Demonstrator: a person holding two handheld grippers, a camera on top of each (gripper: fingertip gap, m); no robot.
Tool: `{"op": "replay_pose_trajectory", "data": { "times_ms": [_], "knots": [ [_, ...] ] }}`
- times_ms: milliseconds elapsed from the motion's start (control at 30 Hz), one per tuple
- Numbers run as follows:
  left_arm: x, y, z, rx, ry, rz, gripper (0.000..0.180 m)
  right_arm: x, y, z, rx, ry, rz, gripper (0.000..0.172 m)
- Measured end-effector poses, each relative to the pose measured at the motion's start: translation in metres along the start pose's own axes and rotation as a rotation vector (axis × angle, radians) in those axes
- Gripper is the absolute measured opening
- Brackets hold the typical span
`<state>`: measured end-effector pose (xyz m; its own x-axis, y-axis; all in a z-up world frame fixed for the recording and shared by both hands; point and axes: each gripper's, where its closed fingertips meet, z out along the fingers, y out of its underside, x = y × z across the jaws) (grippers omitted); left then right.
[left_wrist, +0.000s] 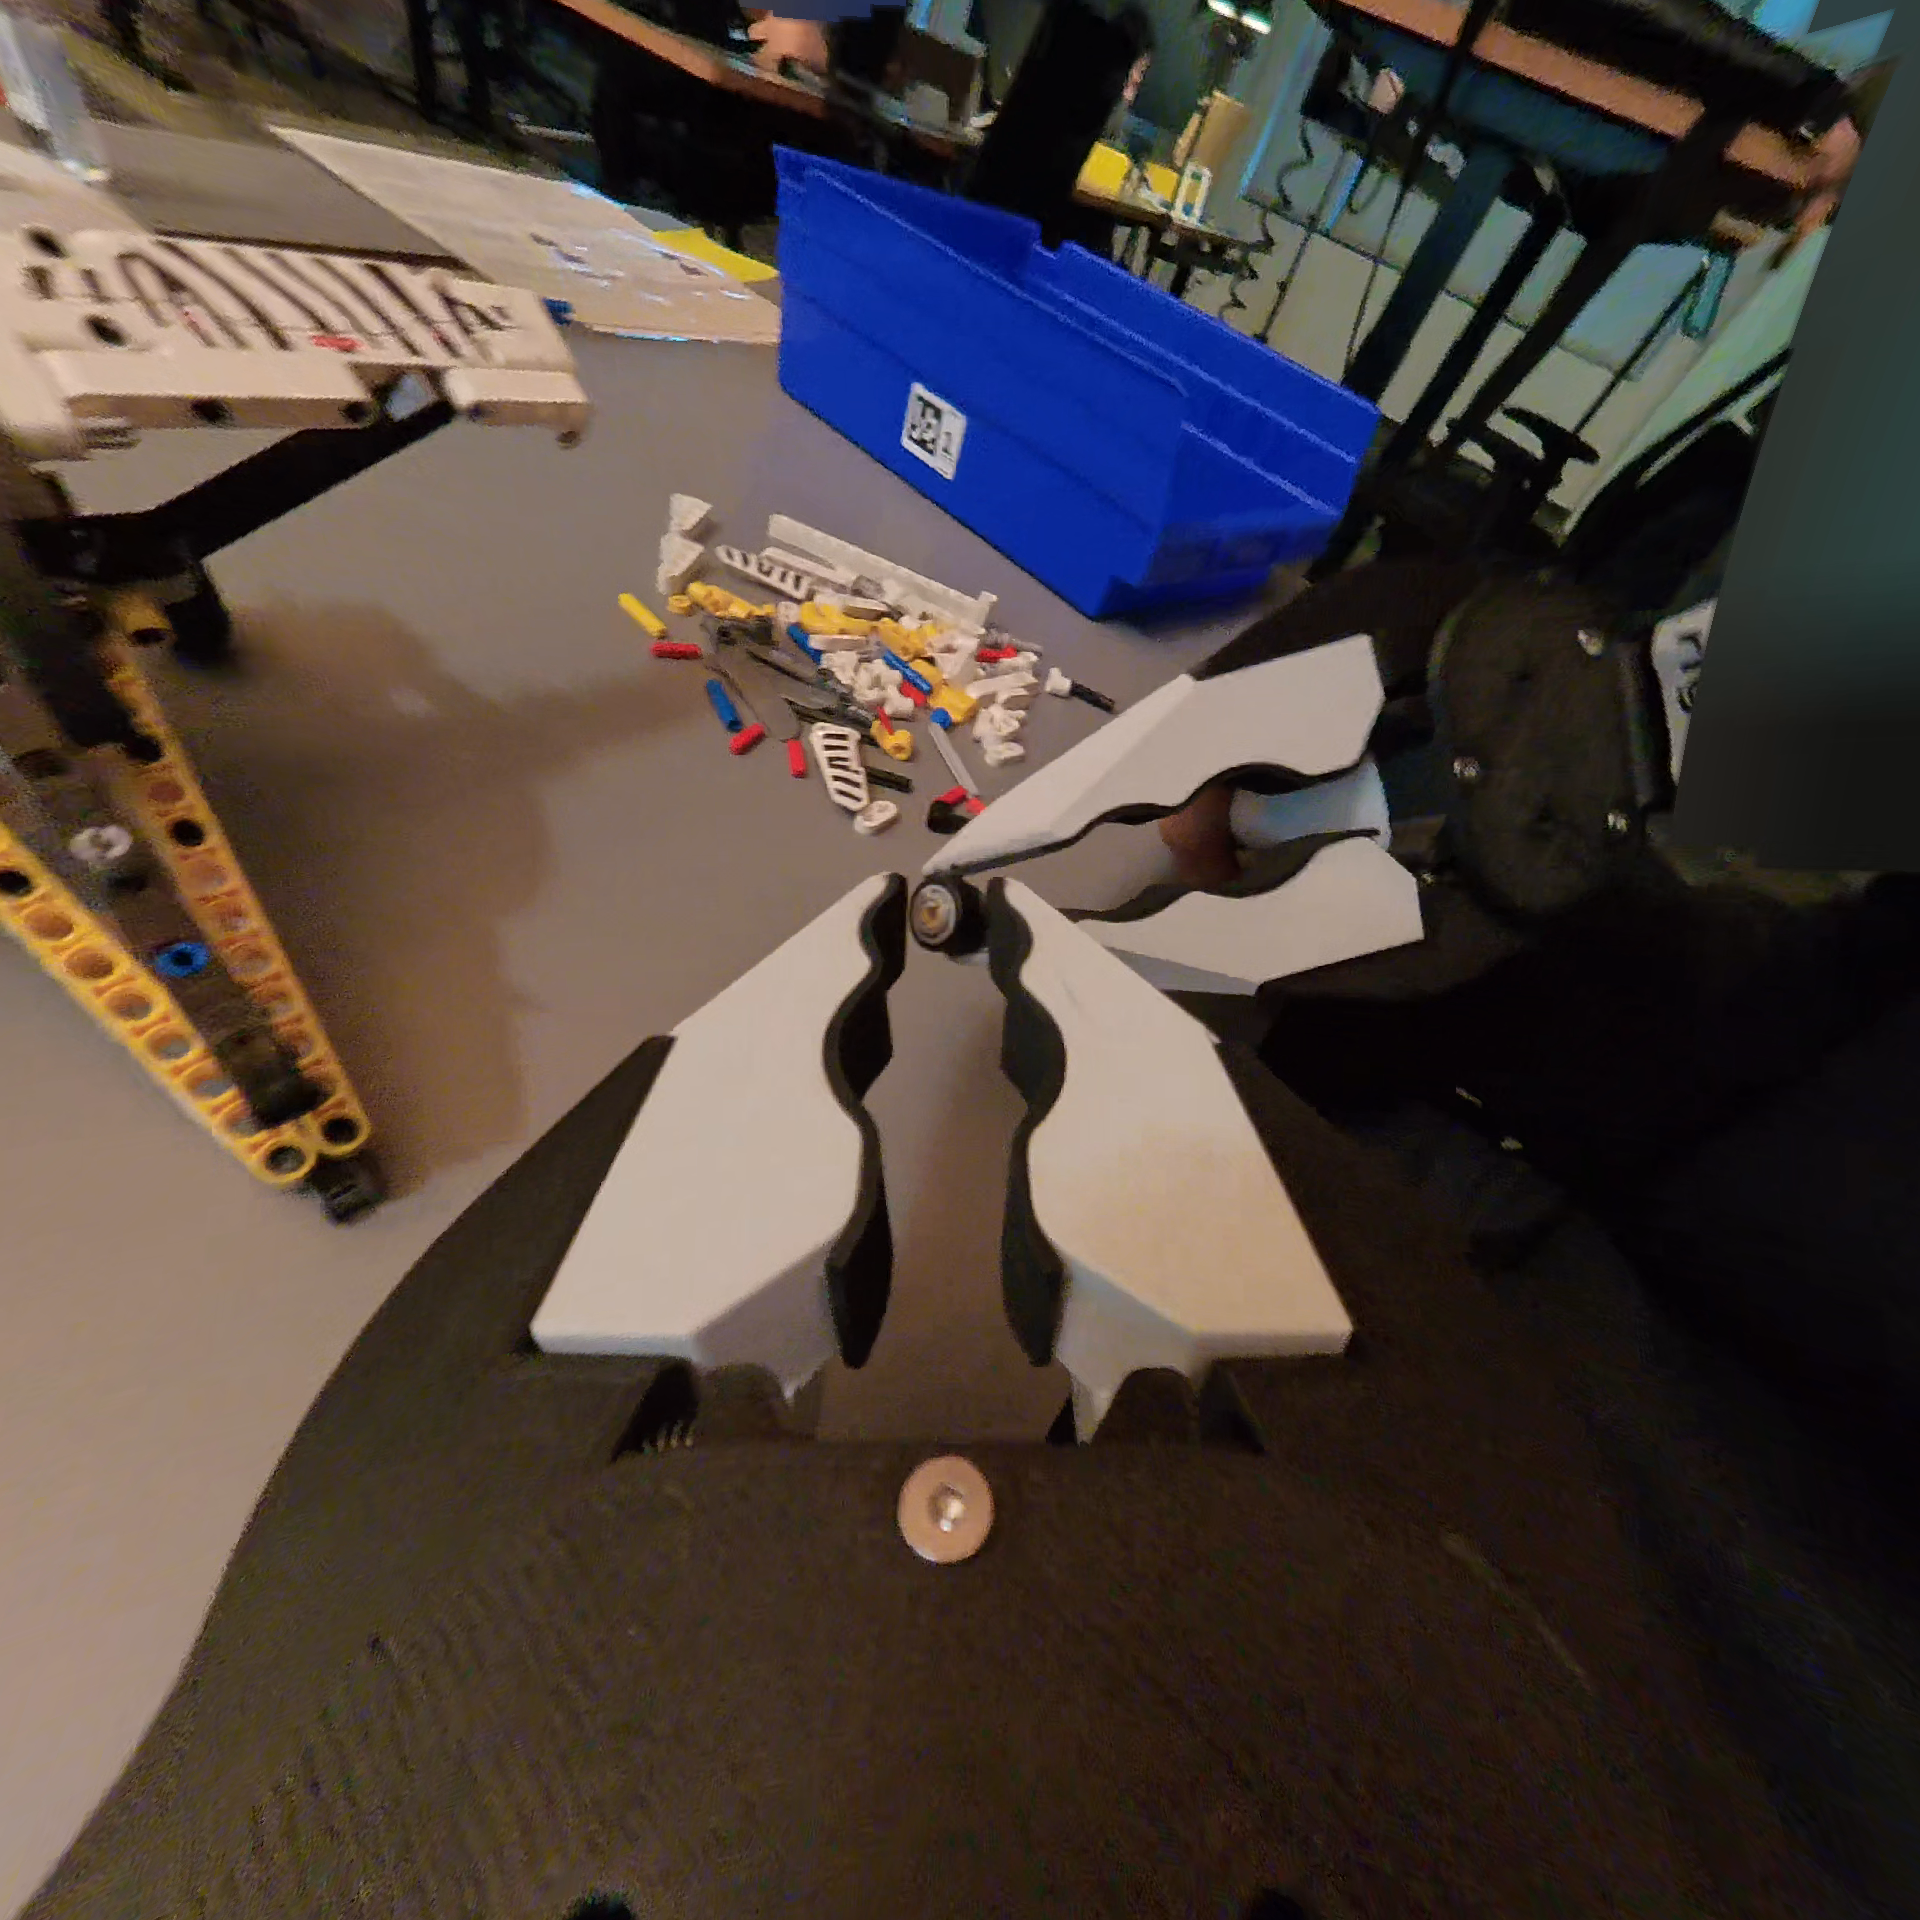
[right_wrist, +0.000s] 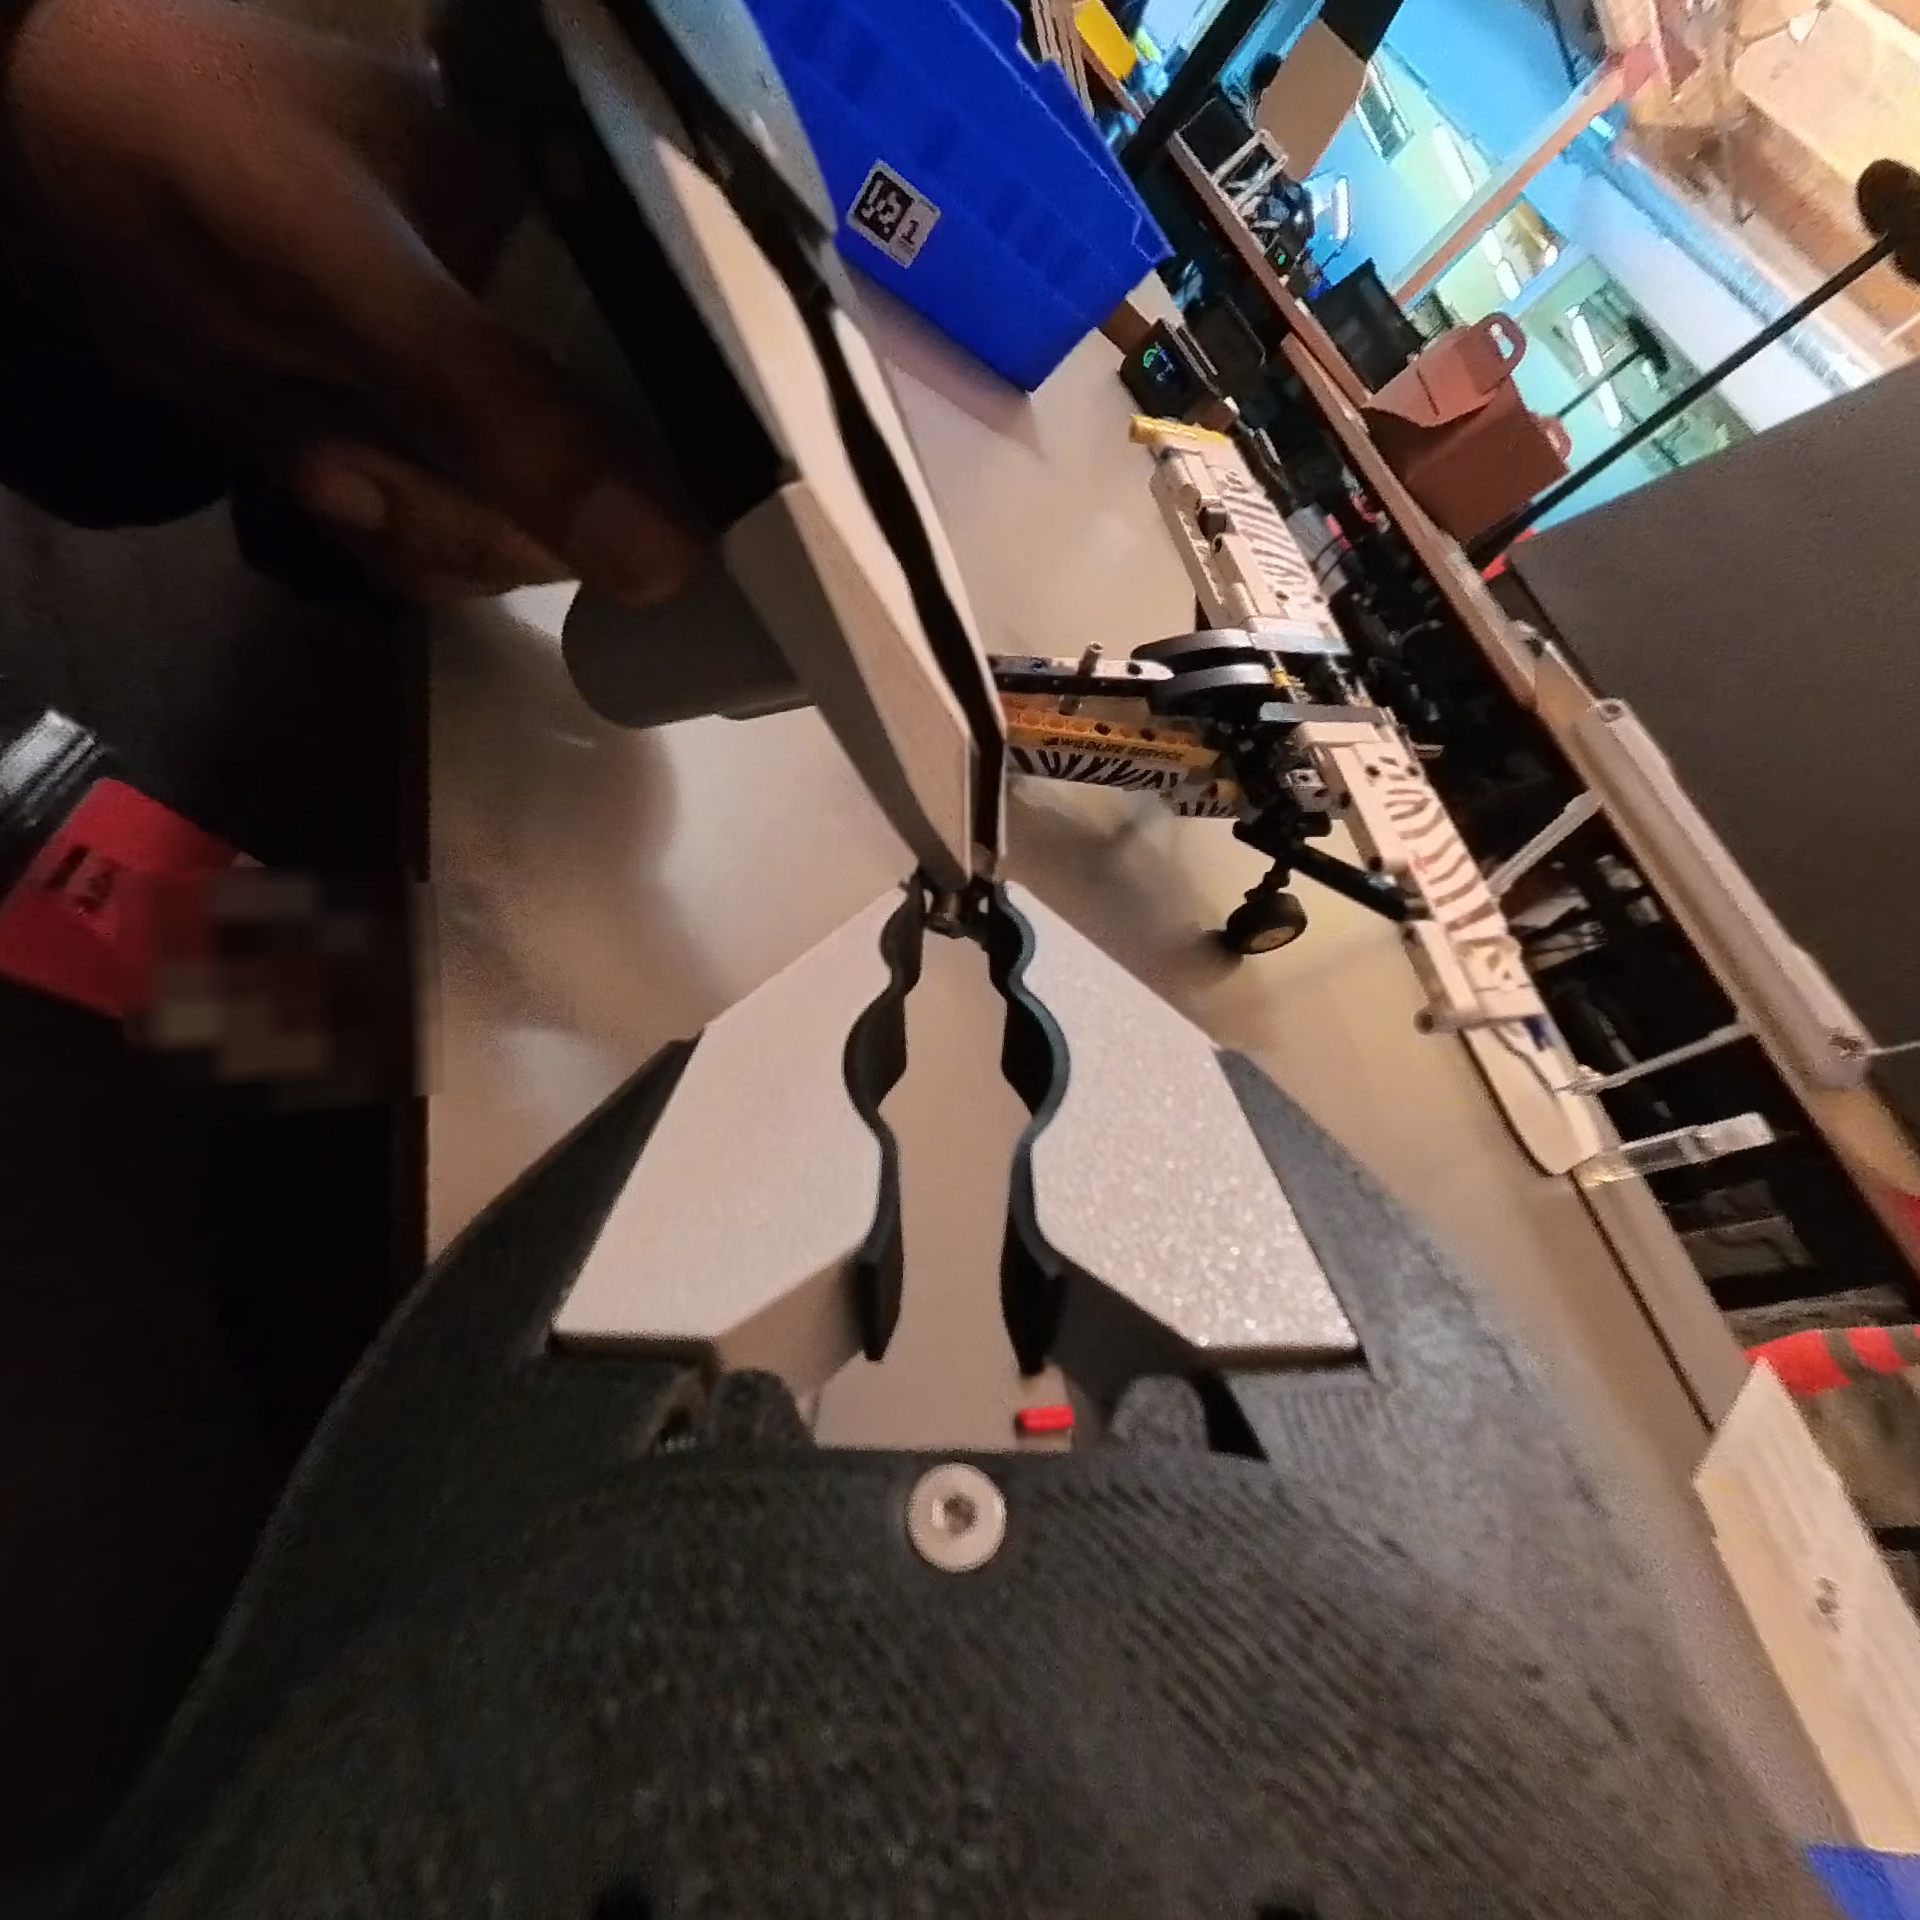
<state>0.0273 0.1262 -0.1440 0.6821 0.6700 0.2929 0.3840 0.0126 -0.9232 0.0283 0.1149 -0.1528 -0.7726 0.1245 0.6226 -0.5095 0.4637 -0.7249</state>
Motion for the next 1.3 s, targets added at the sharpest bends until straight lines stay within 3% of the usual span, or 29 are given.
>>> {"op": "replay_pose_trajectory", "data": {
  "times_ms": [233,400,667,767,1033,1300],
  "knots": [
    [0.000,-0.005,0.005,-0.007,-0.019,0.038,0.016,0.008,-0.003,-0.006,0.032,-0.010,0.099,0.010],
    [0.000,0.000,0.007,-0.055,-0.014,0.058,0.008,0.007,0.000,-0.005,0.020,-0.038,0.133,0.010],
    [0.011,-0.017,0.000,0.084,0.298,-0.396,0.003,0.016,-0.019,-0.020,0.210,-0.156,0.360,0.004],
    [0.008,-0.015,0.002,0.066,0.245,-0.354,0.003,0.016,-0.016,-0.018,0.188,-0.143,0.348,0.004],
    [0.005,-0.018,0.007,0.097,0.247,-0.439,0.001,0.021,-0.016,-0.019,0.190,-0.140,0.409,0.003],
    [0.016,-0.028,0.009,0.166,0.311,-0.466,0.000,0.033,-0.027,-0.033,0.329,-0.196,0.579,0.003]
  ]
}}
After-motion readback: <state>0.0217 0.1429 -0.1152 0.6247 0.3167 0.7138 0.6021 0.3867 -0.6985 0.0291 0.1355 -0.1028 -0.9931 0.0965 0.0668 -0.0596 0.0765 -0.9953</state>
